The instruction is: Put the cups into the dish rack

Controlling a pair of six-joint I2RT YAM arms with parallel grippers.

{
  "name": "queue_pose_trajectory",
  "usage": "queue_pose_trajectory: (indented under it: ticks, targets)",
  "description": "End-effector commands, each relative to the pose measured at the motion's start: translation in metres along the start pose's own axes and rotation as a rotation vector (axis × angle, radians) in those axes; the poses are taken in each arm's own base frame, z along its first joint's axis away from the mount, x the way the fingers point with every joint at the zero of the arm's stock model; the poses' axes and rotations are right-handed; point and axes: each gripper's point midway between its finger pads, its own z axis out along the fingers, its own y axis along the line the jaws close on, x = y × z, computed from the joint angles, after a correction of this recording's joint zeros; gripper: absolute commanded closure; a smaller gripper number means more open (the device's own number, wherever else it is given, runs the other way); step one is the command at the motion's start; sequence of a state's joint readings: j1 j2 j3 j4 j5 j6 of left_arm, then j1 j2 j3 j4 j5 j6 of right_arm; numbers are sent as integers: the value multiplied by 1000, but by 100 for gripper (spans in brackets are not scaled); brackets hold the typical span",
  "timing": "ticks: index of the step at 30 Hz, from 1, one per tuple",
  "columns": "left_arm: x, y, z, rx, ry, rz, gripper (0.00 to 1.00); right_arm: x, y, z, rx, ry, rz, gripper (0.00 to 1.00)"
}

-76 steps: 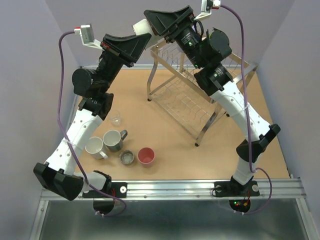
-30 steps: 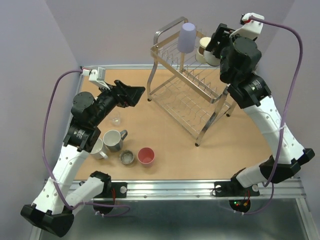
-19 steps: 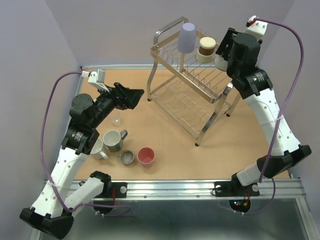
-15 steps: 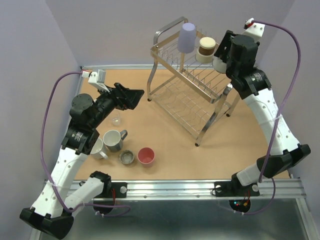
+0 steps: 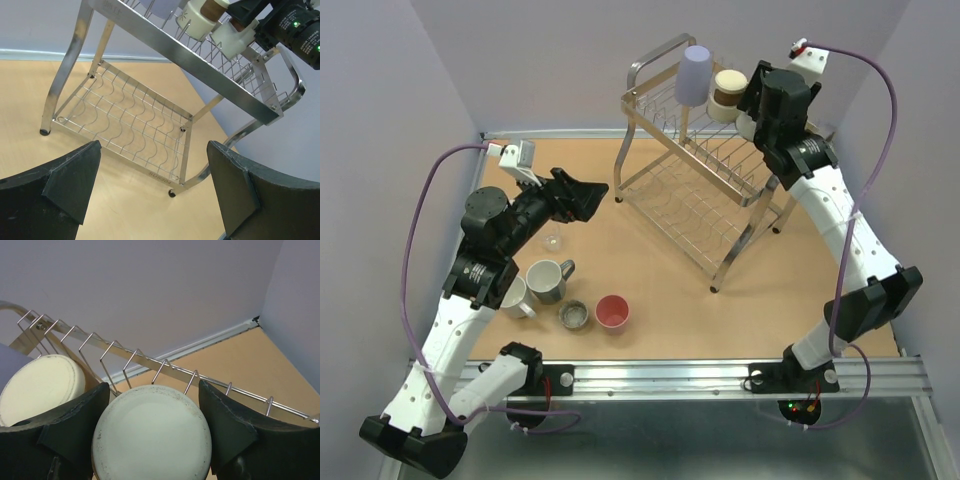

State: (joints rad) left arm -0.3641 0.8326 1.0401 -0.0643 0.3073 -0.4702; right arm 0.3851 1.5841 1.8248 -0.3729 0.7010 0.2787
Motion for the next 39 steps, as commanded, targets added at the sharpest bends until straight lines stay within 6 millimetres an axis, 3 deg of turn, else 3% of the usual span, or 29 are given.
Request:
queue_pose_trajectory:
  ticks: [1, 9, 12, 13, 14, 16, 18, 29, 32, 39]
  targets:
    - [-23, -14, -6, 36, -55, 48, 1, 2, -3, 13, 43, -11, -22, 100]
    - [-23, -13, -7, 28, -51, 49, 1, 10, 10, 24, 3, -12, -24, 100]
    - [-23, -11, -7, 16, -52, 50, 1, 10, 15, 26, -21, -18, -40, 90]
    - [-22, -10, -6, 14, -49, 50, 1, 10, 16, 27, -23, -19, -45, 79]
    - [-22, -9, -6, 12, -49, 52, 1, 10, 15, 27, -20, -21, -49, 45]
    - [-19, -8, -6, 7, -42, 50, 1, 6, 12, 25, -13, -30, -54, 15]
    - [-19, -7, -6, 2, -43, 46, 1, 4, 8, 22, -6, -34, -58, 1]
    - [-16, -2, -3, -18, -20, 48, 1, -24, 1, 0, -33, -83, -27, 0]
    - [-10, 8, -1, -63, 15, 54, 2, -38, -7, -10, -22, -109, -14, 0]
    - [8, 42, -2, -225, 92, 68, 2, -99, -18, -43, -45, -222, 64, 0]
